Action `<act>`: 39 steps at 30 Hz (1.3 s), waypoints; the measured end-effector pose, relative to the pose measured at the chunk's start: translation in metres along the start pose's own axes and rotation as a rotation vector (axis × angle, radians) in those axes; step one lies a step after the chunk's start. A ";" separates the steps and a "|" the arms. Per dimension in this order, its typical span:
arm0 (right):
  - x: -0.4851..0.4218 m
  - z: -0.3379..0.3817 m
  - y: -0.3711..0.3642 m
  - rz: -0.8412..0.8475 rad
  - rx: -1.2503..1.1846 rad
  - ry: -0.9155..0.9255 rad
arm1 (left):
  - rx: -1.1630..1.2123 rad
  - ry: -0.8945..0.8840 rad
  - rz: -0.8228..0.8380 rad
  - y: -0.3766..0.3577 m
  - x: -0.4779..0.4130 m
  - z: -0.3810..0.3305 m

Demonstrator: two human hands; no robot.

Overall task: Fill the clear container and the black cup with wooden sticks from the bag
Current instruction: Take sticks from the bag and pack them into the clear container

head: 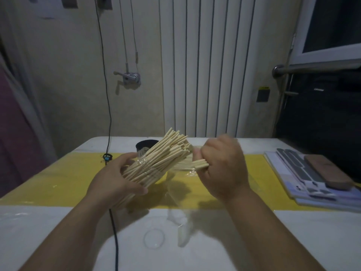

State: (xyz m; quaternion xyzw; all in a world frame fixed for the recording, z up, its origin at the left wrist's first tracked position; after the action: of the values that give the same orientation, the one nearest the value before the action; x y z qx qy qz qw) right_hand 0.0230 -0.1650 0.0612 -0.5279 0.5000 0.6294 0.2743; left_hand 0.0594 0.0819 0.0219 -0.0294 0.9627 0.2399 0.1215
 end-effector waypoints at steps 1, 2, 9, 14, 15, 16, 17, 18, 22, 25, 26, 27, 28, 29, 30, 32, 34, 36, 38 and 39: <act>0.001 -0.001 0.002 -0.087 -0.022 0.001 | -0.001 -0.003 0.007 0.001 0.000 0.000; 0.000 -0.001 0.006 -0.149 -0.026 -0.017 | -0.002 -0.008 0.011 0.001 0.000 0.000; 0.005 -0.005 0.003 -0.278 -0.324 -0.243 | -0.044 -0.029 0.047 0.000 0.000 -0.001; -0.003 -0.006 0.004 -0.334 -0.913 -0.800 | -0.060 -0.041 0.065 0.000 0.001 -0.002; -0.005 -0.005 0.004 -0.321 -1.056 -0.905 | -0.067 -0.042 0.062 0.000 0.001 -0.002; -0.007 -0.003 0.004 -0.294 -1.140 -0.965 | -0.073 -0.043 0.059 -0.001 0.001 -0.003; -0.007 -0.002 0.003 -0.264 -1.173 -0.991 | -0.079 -0.043 0.060 -0.001 0.001 -0.002; -0.006 -0.001 0.002 -0.241 -1.185 -1.003 | -0.086 -0.043 0.062 -0.001 0.002 -0.002; -0.004 -0.002 0.001 -0.230 -1.179 -1.066 | -0.120 -0.049 0.069 -0.001 0.001 -0.002; -0.003 -0.007 0.000 -0.236 -1.149 -1.098 | -0.147 -0.063 0.072 -0.002 0.000 -0.001; -0.002 -0.008 -0.002 -0.221 -1.131 -1.103 | -0.150 -0.063 0.068 -0.002 -0.001 -0.001; -0.002 -0.009 -0.003 -0.201 -1.117 -1.111 | -0.150 -0.063 0.065 -0.002 -0.001 0.000; -0.001 -0.010 -0.005 -0.179 -1.104 -1.123 | -0.149 -0.066 0.063 -0.002 -0.001 0.000; -0.001 -0.010 -0.005 -0.156 -1.090 -1.137 | -0.152 -0.070 0.061 -0.002 -0.001 0.000; 0.000 -0.011 -0.006 -0.132 -1.074 -1.147 | -0.161 -0.076 0.062 -0.003 -0.001 0.000; 0.002 -0.014 -0.009 -0.096 -1.033 -1.150 | -0.191 -0.089 0.068 -0.003 -0.001 0.000; 0.003 -0.016 -0.009 -0.042 -0.952 -1.118 | -0.206 -0.091 0.066 -0.003 -0.001 0.001; 0.004 -0.016 -0.009 0.017 -0.874 -1.088 | -0.210 -0.093 0.061 -0.003 -0.002 0.002; 0.003 -0.013 -0.008 0.051 -0.840 -1.076 | -0.216 -0.097 0.059 -0.003 -0.002 0.002; 0.002 -0.012 -0.008 0.075 -0.834 -1.069 | -0.221 -0.101 0.059 -0.003 -0.001 0.002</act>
State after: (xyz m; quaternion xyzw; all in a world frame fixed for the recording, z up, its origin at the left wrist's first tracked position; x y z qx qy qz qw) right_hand 0.0341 -0.1732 0.0567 -0.1881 0.0291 0.9531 0.2351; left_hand 0.0615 0.0800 0.0192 -0.0021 0.9235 0.3494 0.1584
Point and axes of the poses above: each hand's wrist, its own x-axis away from the middle knuckle, its own y-axis out of the back of the hand, z = x × y, the point moved 2 cm from there along -x, towards the middle knuckle, and after that the axes turned 4 degrees about x, right-handed, at the moved point
